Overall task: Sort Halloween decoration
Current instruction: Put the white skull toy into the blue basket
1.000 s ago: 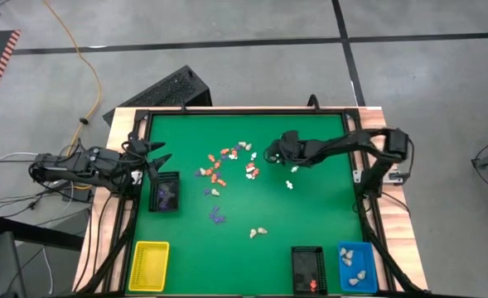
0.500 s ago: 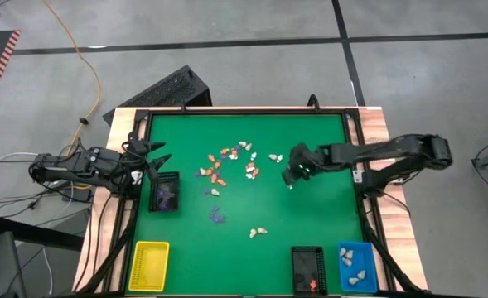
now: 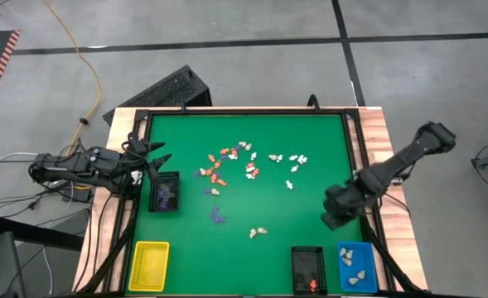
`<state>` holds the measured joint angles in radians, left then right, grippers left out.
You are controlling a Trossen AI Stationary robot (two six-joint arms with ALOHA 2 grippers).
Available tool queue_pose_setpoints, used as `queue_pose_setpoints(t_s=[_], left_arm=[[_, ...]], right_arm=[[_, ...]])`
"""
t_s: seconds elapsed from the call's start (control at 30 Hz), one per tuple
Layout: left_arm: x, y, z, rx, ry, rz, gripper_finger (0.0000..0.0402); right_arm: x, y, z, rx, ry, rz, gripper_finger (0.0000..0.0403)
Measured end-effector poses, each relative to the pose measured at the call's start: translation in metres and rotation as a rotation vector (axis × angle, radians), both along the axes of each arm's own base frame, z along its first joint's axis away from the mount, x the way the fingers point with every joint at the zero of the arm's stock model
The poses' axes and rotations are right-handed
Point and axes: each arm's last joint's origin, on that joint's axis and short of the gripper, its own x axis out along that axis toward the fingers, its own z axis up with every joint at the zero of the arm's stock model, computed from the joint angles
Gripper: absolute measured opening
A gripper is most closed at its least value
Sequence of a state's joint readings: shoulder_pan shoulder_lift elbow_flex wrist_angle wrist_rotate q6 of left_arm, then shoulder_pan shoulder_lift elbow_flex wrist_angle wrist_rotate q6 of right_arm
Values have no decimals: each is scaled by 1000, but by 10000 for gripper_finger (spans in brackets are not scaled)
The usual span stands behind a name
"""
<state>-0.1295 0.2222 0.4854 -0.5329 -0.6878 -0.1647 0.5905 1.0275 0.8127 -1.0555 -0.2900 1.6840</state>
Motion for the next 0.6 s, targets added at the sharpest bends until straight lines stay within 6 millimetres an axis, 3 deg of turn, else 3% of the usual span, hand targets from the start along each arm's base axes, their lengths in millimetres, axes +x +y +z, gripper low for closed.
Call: queue_pose_setpoints(t_s=[0.37,0.6], left_arm=[[0,0,0,-1,-1,0,221],[0,0,0,-1,-1,0,221]], right_arm=[[-30,66,-5,111,166,-70,103],[-38,87,-16,93,199,-32,127]])
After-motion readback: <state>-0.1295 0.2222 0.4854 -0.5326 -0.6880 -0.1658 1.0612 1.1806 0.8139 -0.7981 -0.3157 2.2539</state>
